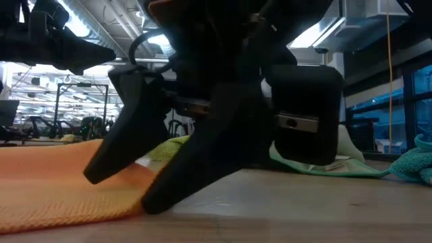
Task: Fold microfiber towels
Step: Fold the orange microfiber towel
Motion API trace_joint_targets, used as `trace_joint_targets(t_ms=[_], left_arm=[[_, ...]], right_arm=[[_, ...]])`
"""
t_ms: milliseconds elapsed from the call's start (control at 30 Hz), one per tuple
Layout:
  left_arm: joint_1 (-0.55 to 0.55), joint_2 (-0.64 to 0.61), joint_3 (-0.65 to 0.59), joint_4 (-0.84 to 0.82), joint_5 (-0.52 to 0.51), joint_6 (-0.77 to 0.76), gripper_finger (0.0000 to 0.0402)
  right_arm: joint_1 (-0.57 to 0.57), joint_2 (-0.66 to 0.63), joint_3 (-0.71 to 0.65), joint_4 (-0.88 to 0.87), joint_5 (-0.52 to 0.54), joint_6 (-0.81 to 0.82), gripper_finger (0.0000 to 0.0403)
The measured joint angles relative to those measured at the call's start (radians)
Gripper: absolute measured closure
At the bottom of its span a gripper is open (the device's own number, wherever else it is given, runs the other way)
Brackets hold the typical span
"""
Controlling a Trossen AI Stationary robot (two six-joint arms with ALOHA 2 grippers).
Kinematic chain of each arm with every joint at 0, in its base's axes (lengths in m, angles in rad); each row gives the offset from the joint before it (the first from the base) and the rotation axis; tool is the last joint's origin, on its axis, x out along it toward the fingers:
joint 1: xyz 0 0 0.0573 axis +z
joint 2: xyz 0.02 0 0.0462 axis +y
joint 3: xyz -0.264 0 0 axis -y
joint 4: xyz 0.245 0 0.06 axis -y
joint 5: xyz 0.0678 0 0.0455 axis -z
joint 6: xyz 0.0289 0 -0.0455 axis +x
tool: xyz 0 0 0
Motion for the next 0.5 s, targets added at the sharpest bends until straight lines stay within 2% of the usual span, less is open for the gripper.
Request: trace_joint_targets(t_ms=[167, 500], left_arm=[[0.0, 0.0, 0.0, 0.0, 0.0, 0.0, 0.0319], [0.0, 0.0, 0.0, 0.0, 0.0, 0.0, 0.0319]], right_arm=[[-0.016, -0.024, -0.001, -0.057, 0.055, 0.057, 0.023], [-0.016, -0.026, -0.002, -0.075, 0.044, 0.104, 0.034]])
